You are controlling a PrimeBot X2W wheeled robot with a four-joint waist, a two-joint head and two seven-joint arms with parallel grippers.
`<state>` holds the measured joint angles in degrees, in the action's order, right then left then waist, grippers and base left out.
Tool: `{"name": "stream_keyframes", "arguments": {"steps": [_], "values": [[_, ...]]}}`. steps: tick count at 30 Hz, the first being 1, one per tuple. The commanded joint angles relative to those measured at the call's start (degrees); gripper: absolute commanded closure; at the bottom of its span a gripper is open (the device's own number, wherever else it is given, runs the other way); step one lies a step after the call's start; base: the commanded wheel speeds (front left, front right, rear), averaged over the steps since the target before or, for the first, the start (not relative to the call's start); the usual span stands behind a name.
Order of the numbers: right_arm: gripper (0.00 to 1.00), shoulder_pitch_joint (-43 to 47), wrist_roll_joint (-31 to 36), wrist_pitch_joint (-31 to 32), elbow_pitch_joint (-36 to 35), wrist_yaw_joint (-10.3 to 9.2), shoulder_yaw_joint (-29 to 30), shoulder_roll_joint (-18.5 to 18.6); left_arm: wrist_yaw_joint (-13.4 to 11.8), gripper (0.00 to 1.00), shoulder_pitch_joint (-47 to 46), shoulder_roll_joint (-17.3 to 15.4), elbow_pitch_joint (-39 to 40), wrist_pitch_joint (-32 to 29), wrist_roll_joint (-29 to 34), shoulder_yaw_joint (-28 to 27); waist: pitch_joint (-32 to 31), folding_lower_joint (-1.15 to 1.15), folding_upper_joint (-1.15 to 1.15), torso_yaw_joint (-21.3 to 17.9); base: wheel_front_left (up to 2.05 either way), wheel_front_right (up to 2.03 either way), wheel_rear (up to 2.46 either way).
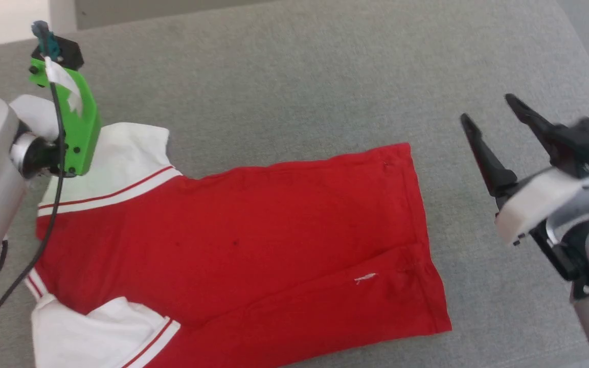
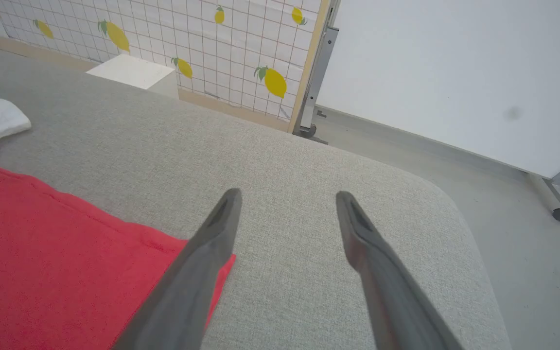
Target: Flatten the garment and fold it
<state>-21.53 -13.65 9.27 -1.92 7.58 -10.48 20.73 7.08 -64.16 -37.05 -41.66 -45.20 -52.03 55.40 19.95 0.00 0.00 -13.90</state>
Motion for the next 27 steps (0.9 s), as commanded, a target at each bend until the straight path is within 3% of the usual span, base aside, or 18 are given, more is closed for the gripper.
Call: {"name": "stream_keyframes", "arguments": {"steps": [1, 7, 12, 13, 17, 27], "values": [[0.0, -2.9, -2.0, 3.9, 1.0, -0.09, -2.4, 2.1, 0.3, 1.0, 1.0, 0.1, 0.8, 0.8, -0.3, 0.5, -3.5, 0.0, 0.0, 3.0, 0.0, 0.0, 0.0], [0.0, -14.2, -13.6, 23.1, 7.2, -0.09, -15.6, 9.4, 0.4, 1.0, 1.7, 0.1, 4.1, 2.6, -1.2, 2.6, -4.7, 0.0, 0.0, 4.6, 0.0, 0.0, 0.0], [0.0, -23.5, -22.3, 35.9, 14.3, -0.09, -26.0, 11.7, 0.4, 1.0, 0.7, 0.5, 5.6, 3.3, -1.6, 3.9, -4.0, 0.0, 0.0, 5.8, 0.0, 0.0, 0.0], [0.0, -27.9, -25.5, 40.4, 19.5, -0.09, -30.2, 11.1, 0.4, 1.0, -0.5, 1.0, 6.4, 3.7, -1.6, 4.7, -2.8, 0.0, 0.0, 6.7, 0.0, 0.0, 0.0], [0.0, -31.7, -27.5, 42.7, 26.3, -0.09, -33.2, 9.4, 0.4, 1.0, -2.3, 1.7, 7.0, 4.2, -1.6, 5.6, -0.8, 0.0, 0.0, 7.9, 0.0, 0.0, 0.0], [0.0, -32.4, -29.1, 39.0, 39.8, -0.09, -37.6, 3.4, 0.4, 1.0, -5.5, 2.6, 6.7, 5.9, -2.2, 8.1, 2.6, 0.0, 0.0, 9.7, 0.0, 0.0, 0.0]]}}
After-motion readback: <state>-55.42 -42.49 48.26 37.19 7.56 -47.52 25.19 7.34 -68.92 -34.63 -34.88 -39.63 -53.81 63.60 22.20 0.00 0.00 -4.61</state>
